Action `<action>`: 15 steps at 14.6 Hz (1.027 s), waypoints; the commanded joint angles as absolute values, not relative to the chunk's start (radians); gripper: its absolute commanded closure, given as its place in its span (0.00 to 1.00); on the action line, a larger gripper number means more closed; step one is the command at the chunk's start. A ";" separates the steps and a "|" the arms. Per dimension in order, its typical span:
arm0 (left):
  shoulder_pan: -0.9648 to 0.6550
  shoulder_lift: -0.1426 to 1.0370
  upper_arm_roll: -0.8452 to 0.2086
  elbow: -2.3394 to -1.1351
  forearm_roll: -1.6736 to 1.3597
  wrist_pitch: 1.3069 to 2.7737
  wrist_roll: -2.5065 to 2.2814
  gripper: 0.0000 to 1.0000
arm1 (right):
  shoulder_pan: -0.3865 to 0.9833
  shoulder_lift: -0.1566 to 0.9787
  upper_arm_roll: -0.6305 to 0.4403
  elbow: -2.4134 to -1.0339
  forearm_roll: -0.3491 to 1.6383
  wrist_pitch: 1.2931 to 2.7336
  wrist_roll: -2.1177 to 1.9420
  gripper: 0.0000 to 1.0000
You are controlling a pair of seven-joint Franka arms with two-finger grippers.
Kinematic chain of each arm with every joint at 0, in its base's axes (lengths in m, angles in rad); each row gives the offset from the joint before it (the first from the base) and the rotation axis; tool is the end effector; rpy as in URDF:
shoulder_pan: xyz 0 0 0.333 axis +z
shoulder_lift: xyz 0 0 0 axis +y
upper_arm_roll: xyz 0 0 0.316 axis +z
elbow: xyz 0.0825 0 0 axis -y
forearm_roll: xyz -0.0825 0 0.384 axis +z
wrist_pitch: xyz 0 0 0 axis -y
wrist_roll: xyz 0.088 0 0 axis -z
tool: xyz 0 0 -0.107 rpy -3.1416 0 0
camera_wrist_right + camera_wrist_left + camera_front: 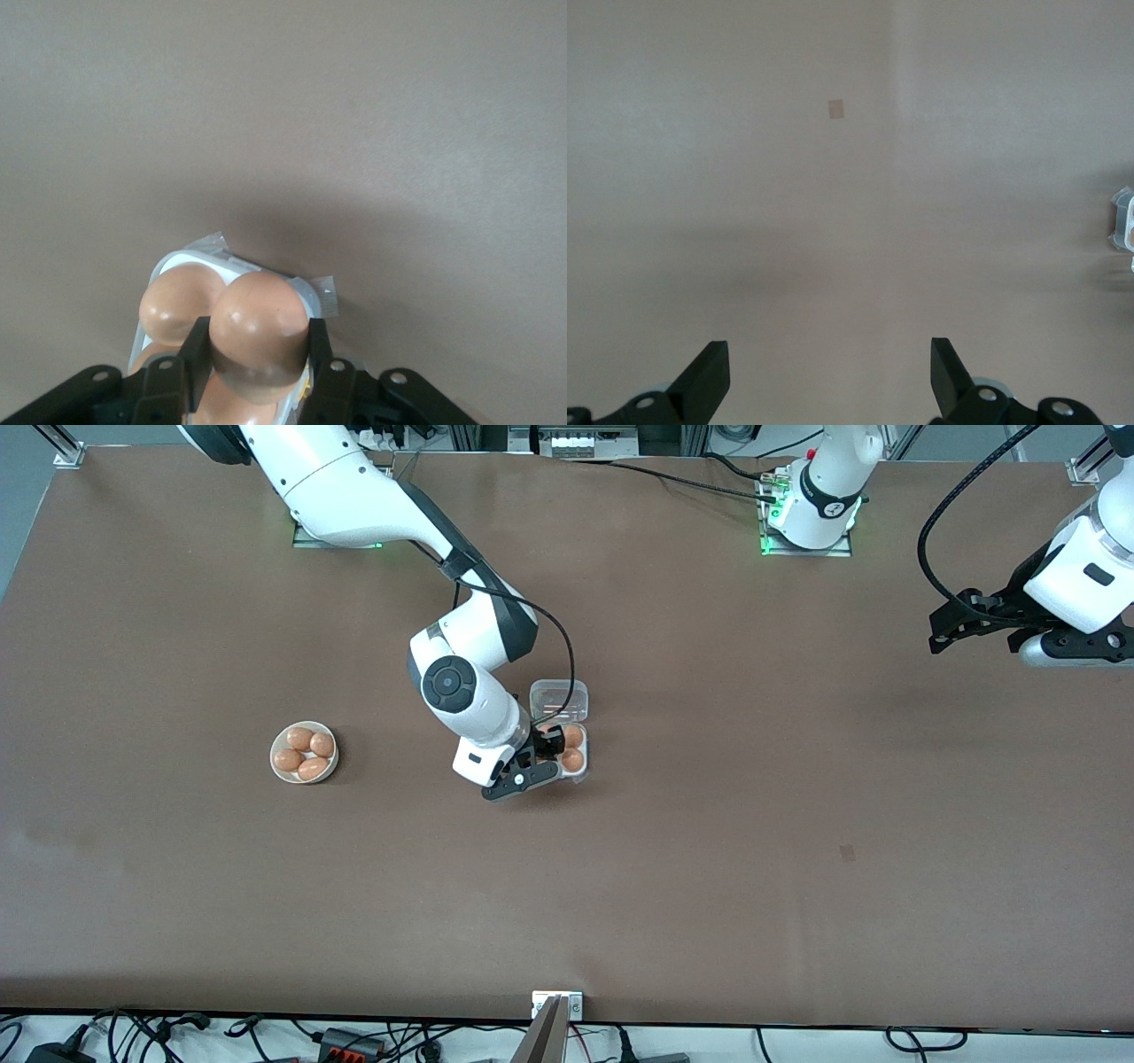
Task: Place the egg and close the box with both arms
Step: 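Release the egg into the box and draw the right gripper back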
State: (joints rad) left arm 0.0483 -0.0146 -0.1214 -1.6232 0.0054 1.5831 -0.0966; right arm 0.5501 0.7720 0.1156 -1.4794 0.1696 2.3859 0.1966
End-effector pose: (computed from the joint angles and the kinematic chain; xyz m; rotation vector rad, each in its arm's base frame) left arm 0.5485 -0.0401 0.6088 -3.1318 -0.0366 0.0390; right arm 0.5843 0.4408 0.2331 -2.8641 -0.4550 -0.0568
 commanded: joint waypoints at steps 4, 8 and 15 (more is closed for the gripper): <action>0.055 -0.005 -0.127 -1.595 0.006 1.560 -0.083 0.00 | 0.574 0.782 0.104 -1.479 0.166 2.390 0.213 1.00; 0.055 -0.005 -0.127 -1.595 0.006 1.559 -0.086 0.00 | 0.571 0.779 0.100 -1.477 0.167 2.388 0.216 0.01; 0.054 0.002 -0.127 -1.583 0.005 1.557 -0.094 0.00 | 0.571 0.762 0.091 -1.468 0.167 2.367 0.256 0.00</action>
State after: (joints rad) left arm 0.0483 -0.0147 -0.1214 -1.6199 0.0054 1.5830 -0.0967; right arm 0.5604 0.7724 0.1032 -1.4764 0.1693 2.3851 0.2327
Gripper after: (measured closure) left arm 0.000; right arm 0.000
